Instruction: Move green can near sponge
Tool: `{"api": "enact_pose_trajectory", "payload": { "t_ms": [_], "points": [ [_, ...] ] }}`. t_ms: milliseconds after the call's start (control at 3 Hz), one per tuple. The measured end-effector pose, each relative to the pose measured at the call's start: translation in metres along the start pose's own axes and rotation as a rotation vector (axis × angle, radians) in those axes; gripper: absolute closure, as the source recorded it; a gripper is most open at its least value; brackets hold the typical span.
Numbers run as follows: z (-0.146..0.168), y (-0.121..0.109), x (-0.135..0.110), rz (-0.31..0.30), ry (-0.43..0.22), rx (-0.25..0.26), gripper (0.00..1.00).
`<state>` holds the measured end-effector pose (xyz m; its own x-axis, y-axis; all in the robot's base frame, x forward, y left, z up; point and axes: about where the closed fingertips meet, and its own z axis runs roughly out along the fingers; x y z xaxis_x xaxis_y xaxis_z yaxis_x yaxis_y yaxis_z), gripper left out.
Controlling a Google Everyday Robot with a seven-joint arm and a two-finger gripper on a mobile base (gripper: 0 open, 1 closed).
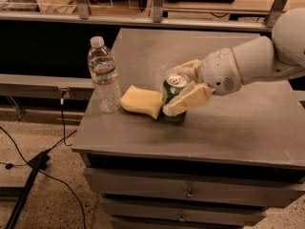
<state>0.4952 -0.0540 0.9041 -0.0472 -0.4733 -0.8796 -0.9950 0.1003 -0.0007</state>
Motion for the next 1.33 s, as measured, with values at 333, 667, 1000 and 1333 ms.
{"api": "enact_pose_trajectory", "payload": {
  "t_ms": [333,667,1000,1333],
  "points": [
    [-0.002,-0.007,0.005,0.034,0.013,-0.019,0.00],
    [-0.048,-0.038,0.029,0.075,-0.014,0.083,0.00],
    [-0.117,-0.066,0.058,0.083,-0.079,0.209,0.00],
    [-0.136,-0.076,0.054,0.066,-0.099,0.248,0.00]
  ]
}}
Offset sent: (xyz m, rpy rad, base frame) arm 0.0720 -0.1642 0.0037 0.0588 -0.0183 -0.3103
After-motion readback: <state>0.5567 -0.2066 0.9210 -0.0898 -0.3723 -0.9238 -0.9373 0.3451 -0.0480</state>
